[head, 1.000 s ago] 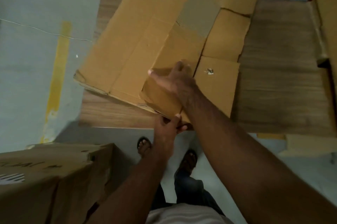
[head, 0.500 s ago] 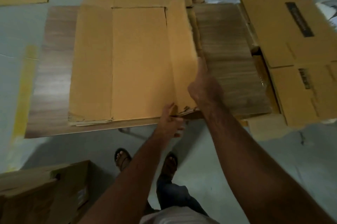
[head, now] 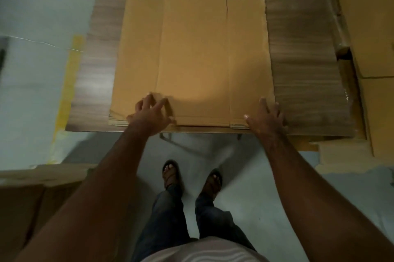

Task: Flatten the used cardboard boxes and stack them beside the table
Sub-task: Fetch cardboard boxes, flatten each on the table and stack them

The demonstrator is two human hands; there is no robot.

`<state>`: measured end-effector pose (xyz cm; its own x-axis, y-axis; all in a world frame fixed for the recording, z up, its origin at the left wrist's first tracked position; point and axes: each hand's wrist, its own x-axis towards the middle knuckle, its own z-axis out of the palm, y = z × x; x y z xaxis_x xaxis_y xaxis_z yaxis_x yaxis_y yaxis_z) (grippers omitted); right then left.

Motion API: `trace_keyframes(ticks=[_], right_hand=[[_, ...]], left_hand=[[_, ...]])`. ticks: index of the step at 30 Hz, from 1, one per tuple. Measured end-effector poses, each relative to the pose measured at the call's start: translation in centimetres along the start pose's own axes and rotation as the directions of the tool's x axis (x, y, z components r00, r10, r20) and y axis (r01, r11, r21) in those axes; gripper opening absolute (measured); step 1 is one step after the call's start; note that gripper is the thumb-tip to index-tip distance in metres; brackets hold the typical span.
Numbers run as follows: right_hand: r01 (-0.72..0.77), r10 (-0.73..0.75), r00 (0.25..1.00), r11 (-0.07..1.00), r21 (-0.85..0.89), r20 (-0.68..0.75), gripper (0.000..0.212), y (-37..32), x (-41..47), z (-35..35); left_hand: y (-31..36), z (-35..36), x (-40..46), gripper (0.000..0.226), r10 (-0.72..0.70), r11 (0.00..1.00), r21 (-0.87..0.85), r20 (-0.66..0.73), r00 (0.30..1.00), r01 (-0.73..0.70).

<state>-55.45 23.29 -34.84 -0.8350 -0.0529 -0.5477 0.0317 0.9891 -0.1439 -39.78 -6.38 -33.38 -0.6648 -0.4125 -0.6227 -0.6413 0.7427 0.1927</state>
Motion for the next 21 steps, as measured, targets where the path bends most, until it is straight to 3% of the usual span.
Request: trace_keyframes(ticks=[6, 9, 12, 14, 18, 21], right_hand=[[-0.040, 0.040, 0.999, 0.994, 0.106, 0.003, 0.104, 1.6, -1.8, 0.9], [-0.105, 0.117, 0.993, 0.941, 0.323, -0.016, 0.113, 3.2, -2.5, 0.7], [-0.136, 0.134, 0.990, 0.839, 0.526, 0.041, 0.077, 3.5, -3.0, 0.2], [-0.146, 0.082, 0.987, 0.810, 0.568, 0.137, 0.055, 2.9, -3.3, 0.1], [-0.171, 0.132, 0.985, 0.816, 0.552, 0.111, 0.043, 1.7, -3.4, -0.1], [-0.140, 0.178, 0.983, 0.868, 0.476, -0.037, 0.046, 0.3, -5.1, -1.1]], left_hand=[[-1.6, 1.6, -3.7, 0.064, 0.050, 0.999, 0.007, -0.087, 0.995, -0.049], [-4.6, 1.4, -4.1, 0.069, -0.024, 1.000, 0.007, -0.157, 0.987, 0.025], [-9.0, -0.1, -3.2, 0.098, -0.310, 0.930, -0.265, -0.203, 0.929, 0.253], [-11.4, -1.1, -2.7, 0.105, -0.358, 0.889, -0.355, -0.146, 0.922, 0.289], [-14.6, -3.0, -3.0, 0.074, -0.446, 0.771, -0.552, -0.114, 0.888, 0.317], [-15.0, -4.0, -4.4, 0.064, -0.324, 0.617, -0.757, 0.006, 0.946, 0.216]])
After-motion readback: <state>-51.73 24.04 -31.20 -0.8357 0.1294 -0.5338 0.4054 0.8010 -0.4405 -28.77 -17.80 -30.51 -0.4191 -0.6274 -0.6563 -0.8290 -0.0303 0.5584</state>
